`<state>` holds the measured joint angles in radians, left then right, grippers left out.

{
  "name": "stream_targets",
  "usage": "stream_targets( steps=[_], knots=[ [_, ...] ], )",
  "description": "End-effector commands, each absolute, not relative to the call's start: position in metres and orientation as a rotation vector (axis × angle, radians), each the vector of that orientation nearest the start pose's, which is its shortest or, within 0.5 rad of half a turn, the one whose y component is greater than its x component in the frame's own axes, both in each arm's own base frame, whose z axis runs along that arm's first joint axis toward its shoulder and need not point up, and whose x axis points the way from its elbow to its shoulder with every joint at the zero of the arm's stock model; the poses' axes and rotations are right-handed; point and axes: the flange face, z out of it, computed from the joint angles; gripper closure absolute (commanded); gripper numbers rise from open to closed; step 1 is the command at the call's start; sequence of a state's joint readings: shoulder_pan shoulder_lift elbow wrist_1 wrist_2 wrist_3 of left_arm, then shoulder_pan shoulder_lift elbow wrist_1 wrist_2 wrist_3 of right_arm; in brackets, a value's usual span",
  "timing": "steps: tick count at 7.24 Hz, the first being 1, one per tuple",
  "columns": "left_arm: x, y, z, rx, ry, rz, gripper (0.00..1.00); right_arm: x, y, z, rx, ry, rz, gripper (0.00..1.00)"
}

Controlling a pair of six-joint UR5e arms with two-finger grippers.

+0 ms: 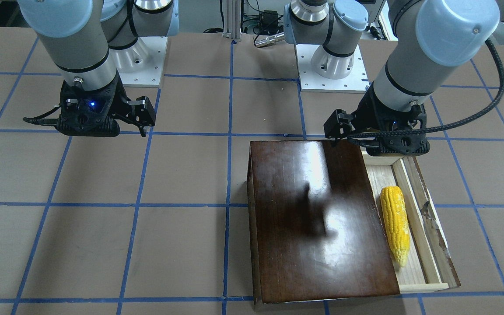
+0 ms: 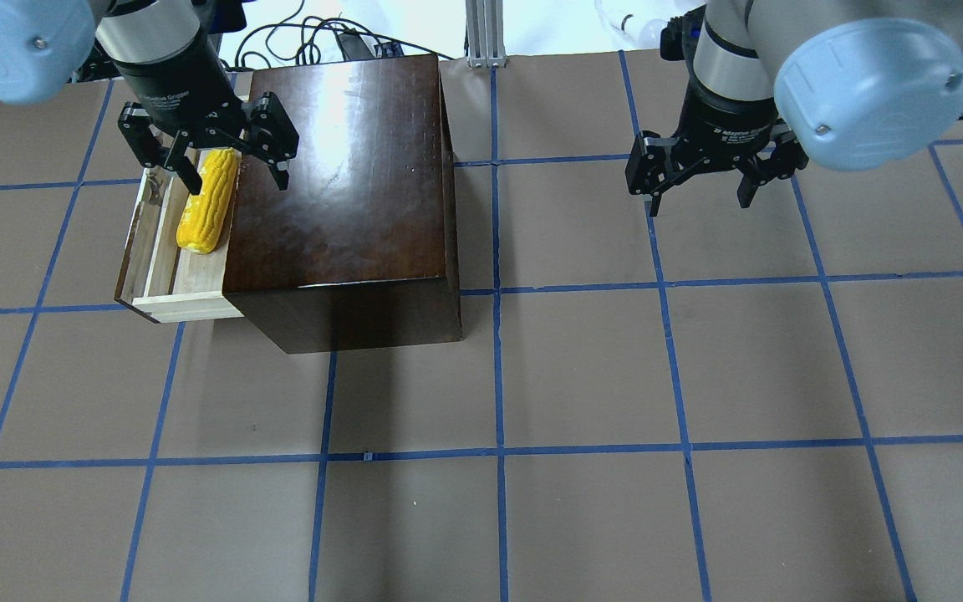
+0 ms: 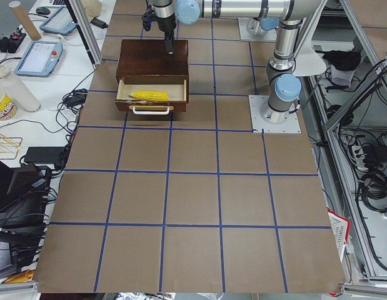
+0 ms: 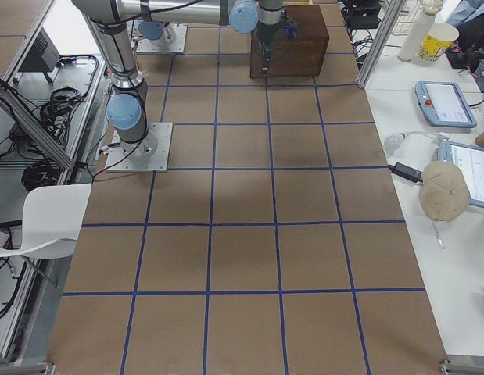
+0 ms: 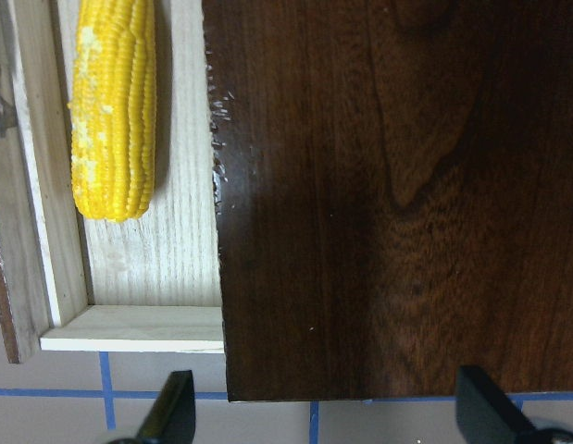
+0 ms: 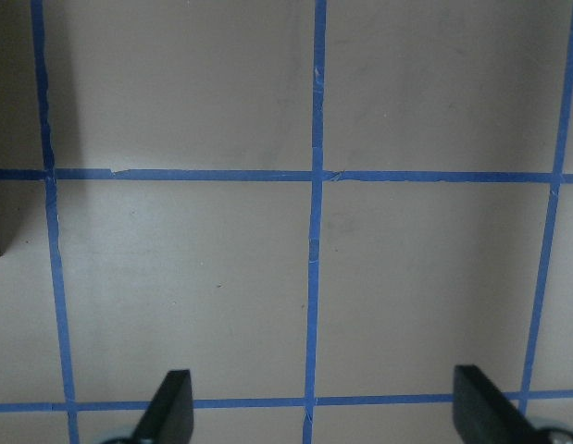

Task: Open drawer and put corn inside

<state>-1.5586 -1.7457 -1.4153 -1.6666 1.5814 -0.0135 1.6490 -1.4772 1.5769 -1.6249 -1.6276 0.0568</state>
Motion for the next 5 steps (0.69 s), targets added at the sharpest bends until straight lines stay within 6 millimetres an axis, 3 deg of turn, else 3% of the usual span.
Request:
stream_targets(
  steps=[1, 5],
  knots=[
    [-0.1282, -0.5485, 0.4652, -0.023, 3.127, 0.178, 0.0, 0.1682, -0.5136, 0.4428, -0.036, 3.202, 0.065, 0.0],
    [-0.1265, -0.5478, 0.4633, -0.018, 3.128, 0.183, 0.0, 0.1681, -0.5134, 0.4427, -0.037, 3.202, 0.067, 0.0]
  ],
)
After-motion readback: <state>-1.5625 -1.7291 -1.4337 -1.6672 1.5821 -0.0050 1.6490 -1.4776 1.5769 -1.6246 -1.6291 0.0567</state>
